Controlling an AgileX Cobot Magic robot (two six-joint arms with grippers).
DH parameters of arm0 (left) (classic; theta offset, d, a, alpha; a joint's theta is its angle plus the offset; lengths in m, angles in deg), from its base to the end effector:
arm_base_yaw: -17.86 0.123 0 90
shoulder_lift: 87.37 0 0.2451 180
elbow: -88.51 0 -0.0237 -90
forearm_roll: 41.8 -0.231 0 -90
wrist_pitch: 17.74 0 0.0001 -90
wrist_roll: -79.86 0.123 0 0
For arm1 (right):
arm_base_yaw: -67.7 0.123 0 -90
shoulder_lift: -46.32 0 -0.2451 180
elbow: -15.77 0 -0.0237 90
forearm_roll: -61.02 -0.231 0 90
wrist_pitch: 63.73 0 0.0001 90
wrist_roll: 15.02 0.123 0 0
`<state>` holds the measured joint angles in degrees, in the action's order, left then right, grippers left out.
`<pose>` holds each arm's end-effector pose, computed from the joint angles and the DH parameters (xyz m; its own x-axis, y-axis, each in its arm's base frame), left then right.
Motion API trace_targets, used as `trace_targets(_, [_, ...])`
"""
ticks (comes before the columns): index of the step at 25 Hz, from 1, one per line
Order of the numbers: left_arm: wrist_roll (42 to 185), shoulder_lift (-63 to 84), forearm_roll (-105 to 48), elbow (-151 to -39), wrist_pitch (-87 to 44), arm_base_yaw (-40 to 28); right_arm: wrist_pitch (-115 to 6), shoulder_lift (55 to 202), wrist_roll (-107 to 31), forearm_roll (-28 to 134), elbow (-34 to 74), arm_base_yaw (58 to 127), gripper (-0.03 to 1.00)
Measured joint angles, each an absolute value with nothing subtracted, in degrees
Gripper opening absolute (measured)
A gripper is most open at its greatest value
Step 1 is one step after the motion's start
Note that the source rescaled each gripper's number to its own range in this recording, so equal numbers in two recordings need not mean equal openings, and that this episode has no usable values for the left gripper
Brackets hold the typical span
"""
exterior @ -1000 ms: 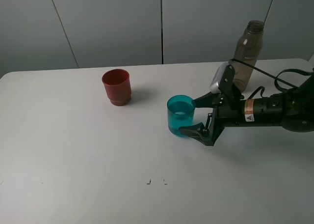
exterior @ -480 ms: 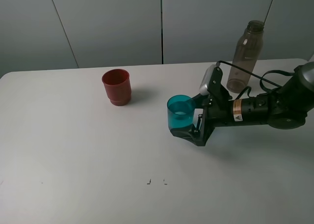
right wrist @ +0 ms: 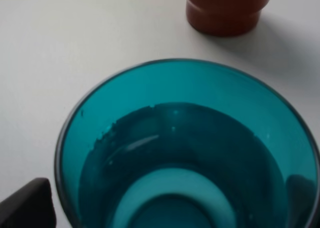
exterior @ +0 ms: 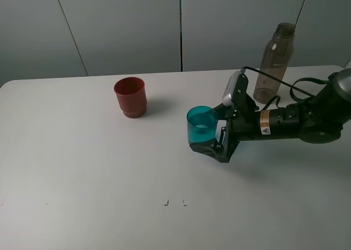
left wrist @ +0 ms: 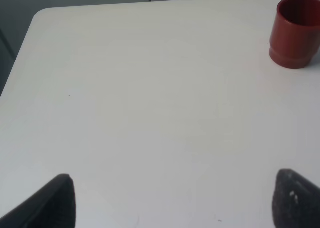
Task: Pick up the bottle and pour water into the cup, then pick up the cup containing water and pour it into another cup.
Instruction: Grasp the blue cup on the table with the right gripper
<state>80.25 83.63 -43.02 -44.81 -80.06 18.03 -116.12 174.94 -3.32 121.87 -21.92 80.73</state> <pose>0.0439 0.0025 0.2533 -0.4696 0.0153 -0.8827 -0.0118 0.9997 0.0236 0.2678 0.1493 0.0339 -0.1689 -0.4734 -0.8645 -0.9214 0.3873 -0.0321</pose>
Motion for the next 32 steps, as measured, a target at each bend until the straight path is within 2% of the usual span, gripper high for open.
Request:
trace_targets(14, [80.2,83.6,-43.0,-44.8,-80.1,18.0,-116.2,175.5,-4.2,122.7,-19.0,80.7,1.00])
trace_targets(32, [80.2,83.6,-43.0,-44.8,-80.1,18.0,-122.8,180.0,-8.6,118.6,-18.8,81.7,1.00])
